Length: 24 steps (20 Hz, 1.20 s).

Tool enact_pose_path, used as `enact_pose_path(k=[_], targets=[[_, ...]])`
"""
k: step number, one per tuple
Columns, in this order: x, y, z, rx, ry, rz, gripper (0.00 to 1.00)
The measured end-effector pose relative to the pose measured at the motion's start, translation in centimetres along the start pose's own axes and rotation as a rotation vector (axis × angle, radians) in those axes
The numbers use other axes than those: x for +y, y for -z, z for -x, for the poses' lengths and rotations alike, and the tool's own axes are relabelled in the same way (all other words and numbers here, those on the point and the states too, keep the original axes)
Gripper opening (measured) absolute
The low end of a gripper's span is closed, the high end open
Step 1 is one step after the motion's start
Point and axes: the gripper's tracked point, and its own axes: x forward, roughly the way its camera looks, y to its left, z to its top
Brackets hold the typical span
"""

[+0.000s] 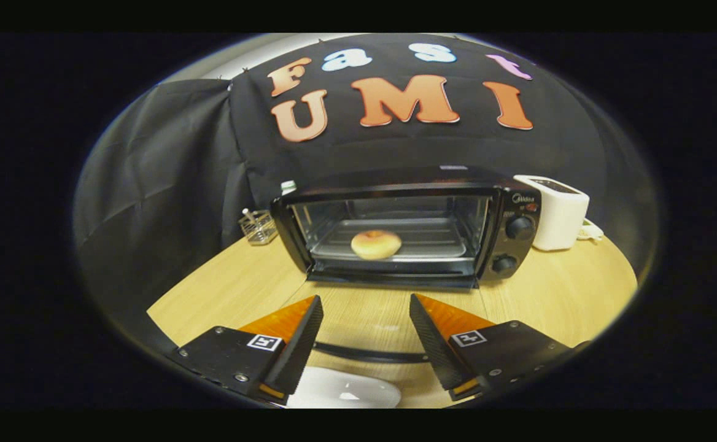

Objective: Open the toaster oven, put the food inside, and close the toaster oven door.

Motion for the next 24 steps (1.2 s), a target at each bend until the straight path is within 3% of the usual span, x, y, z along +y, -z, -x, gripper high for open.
enact_pose_path(k=[5,10,16,24], targets=[[1.8,5.8,2.1,0.128,-0.033,-0.047,0.85],[1.1,8.5,2.9,0.167,0.037,-0.019,0.85],[-0.6,9.4,1.0,0.201,0.132,-0.053,0.85],[-0.4,7.5,1.5,0.186,0.154,-0.088,0.84]])
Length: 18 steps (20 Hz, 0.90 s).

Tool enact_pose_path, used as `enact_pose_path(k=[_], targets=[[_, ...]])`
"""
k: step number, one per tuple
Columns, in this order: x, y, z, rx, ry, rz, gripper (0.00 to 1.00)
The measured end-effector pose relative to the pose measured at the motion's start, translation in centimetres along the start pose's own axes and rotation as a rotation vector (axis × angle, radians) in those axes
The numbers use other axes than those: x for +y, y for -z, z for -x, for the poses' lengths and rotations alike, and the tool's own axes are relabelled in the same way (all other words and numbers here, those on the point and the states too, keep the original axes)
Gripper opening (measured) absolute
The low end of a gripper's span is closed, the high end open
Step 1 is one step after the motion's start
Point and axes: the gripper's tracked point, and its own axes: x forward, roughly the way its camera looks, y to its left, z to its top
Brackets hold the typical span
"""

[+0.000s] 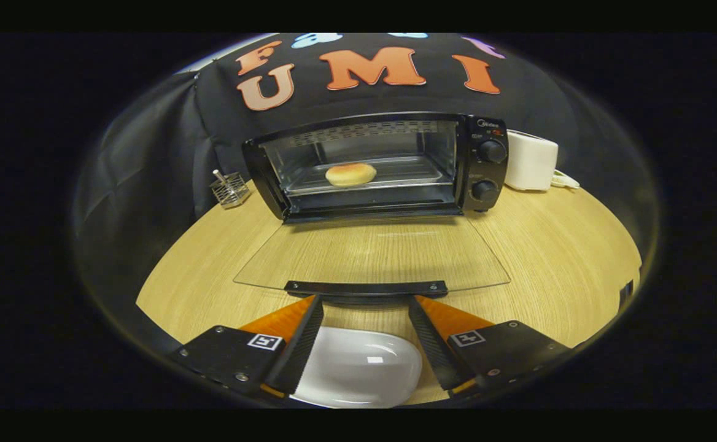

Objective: Open the toaster oven, put the food inside, and close the toaster oven door.

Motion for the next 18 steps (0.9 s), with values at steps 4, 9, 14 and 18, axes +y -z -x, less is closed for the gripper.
enact_pose_path(k=[4,9,14,18], targets=[[0.3,-1.9,1.0,-0.051,0.012,0.054,0.84],[0.5,-5.7,2.3,-0.159,-0.002,0.102,0.84],[-0.3,-12.9,1.5,-0.339,0.058,0.163,0.82],[-0.1,-15.1,-2.7,-0.347,0.053,0.111,0.82]])
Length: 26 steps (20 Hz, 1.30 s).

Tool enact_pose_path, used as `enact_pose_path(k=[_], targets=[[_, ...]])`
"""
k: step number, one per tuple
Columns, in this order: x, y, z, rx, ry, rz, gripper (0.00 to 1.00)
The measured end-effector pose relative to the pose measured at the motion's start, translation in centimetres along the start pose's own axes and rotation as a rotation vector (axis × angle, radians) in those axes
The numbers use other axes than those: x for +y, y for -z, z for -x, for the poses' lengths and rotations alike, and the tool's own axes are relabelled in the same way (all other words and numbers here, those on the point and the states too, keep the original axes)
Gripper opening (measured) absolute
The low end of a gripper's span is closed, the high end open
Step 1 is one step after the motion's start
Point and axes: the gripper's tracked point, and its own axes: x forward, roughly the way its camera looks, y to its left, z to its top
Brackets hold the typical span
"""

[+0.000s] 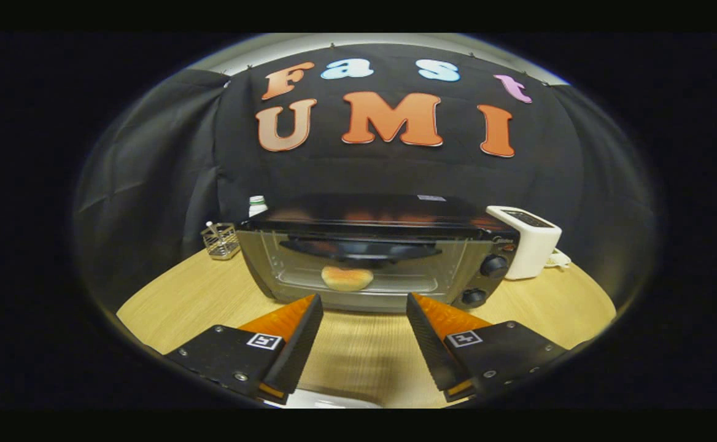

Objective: Open the toaster oven, put the food inside, and close the toaster oven door.

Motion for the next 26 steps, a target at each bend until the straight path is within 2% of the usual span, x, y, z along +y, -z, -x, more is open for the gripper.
enact_pose_path(k=[4,7,17,26], targets=[[1.4,-1.1,-0.6,-0.037,-0.044,-0.041,0.82],[1.4,-2.4,1.1,-0.096,-0.052,-0.018,0.82],[-0.2,-9.0,12.0,-0.338,-0.092,0.047,0.83],[-3.8,-12.2,19.9,-0.467,-0.09,0.069,0.9]])
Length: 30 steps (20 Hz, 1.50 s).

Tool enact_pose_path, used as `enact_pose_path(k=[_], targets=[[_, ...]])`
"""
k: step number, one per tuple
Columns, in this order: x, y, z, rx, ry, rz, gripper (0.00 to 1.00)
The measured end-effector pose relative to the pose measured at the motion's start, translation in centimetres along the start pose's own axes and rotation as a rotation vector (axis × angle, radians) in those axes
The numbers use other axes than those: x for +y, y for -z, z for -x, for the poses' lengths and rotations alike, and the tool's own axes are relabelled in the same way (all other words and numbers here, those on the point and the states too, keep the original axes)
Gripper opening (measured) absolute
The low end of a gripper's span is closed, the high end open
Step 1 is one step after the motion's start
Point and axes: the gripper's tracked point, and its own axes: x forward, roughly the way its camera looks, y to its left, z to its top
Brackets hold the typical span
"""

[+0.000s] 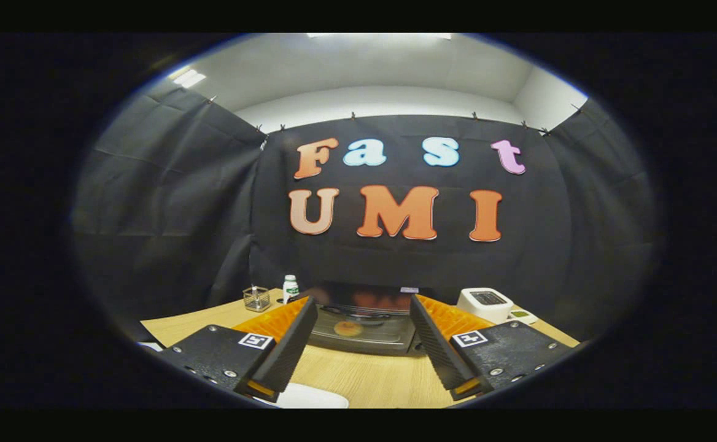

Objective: Open the toaster oven, put the food inside, and close the toaster oven door.

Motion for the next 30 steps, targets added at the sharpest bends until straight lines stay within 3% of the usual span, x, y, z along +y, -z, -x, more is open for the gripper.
enact_pose_path(k=[12,17,21,30], targets=[[-3.0,-4.0,2.6,-0.11,0.018,-0.059,0.96],[-3.8,-5.0,3.0,-0.145,0.041,-0.02,0.96],[-3.9,-4.9,3.0,-0.161,0.052,0.03,0.96],[-3.6,-4.4,1.3,-0.186,0.046,-0.015,0.96]])
